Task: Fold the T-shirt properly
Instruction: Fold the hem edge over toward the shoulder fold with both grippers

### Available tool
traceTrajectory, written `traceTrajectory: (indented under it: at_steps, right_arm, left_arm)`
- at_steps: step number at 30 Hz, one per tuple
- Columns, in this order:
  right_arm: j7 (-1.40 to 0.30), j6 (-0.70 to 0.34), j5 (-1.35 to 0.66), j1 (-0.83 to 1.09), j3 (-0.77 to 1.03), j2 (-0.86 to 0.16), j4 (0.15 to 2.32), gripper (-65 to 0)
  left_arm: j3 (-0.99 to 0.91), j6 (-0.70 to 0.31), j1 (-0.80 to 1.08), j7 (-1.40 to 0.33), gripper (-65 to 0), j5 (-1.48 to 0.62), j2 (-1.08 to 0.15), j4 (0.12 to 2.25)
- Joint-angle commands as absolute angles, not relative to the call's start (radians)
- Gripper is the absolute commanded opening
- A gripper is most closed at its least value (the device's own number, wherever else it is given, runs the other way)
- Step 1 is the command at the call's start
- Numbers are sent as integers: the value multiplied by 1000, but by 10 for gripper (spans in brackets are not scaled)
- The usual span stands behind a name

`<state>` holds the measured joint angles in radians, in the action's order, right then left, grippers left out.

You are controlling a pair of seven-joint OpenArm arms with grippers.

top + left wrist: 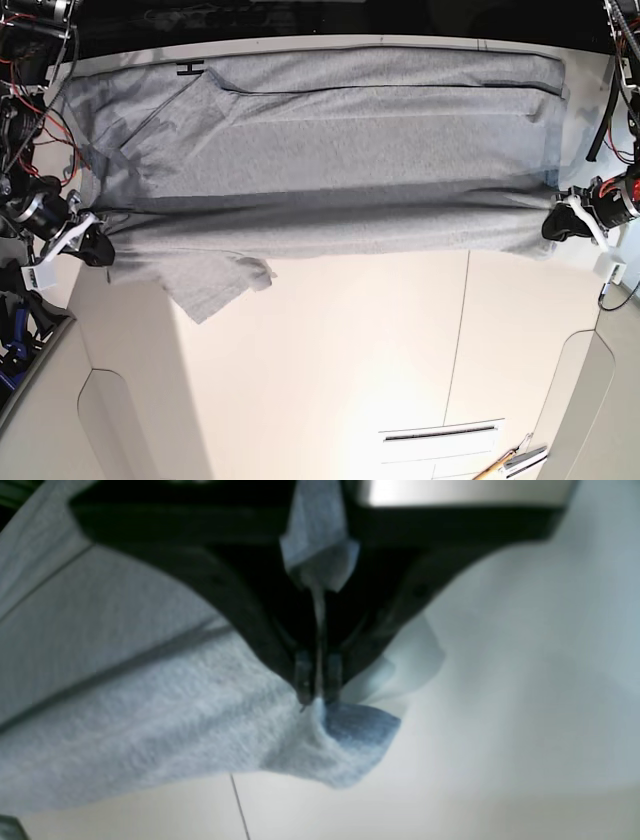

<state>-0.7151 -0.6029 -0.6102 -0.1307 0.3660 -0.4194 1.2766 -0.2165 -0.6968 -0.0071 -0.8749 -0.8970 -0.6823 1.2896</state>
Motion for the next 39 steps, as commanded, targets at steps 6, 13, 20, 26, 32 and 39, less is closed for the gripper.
traceTrajectory:
  at_steps: [6, 13, 20, 26, 32, 39]
  right_arm:
    - [-690, -598, -621, -89, 377, -446, 1294, -650]
    - [-627, -587, -612, -57, 377, -446, 1293, -388]
    - [-506, -586, -628, -73, 380, -441, 1294, -296]
    - [-463, -579, -513, -155, 378, -355, 1280, -296]
    - [-435, -575, -435, -272, 349, -297, 1113, -296]
    - [-415, -576, -403, -349, 191, -296, 957, -296]
  left_arm:
    - [-226, -698, 52, -862, -650, -902, -712, 1324]
    - [-226, -698, 67, -853, -650, -902, -695, 1324]
    - [-226, -698, 67, -850, -650, -902, -690, 1324]
    - [-226, -698, 67, -849, -650, -902, -690, 1324]
    - [-226, -698, 67, -842, -650, -902, -690, 1324]
    - [-226, -698, 75, -842, -650, -902, -685, 1324]
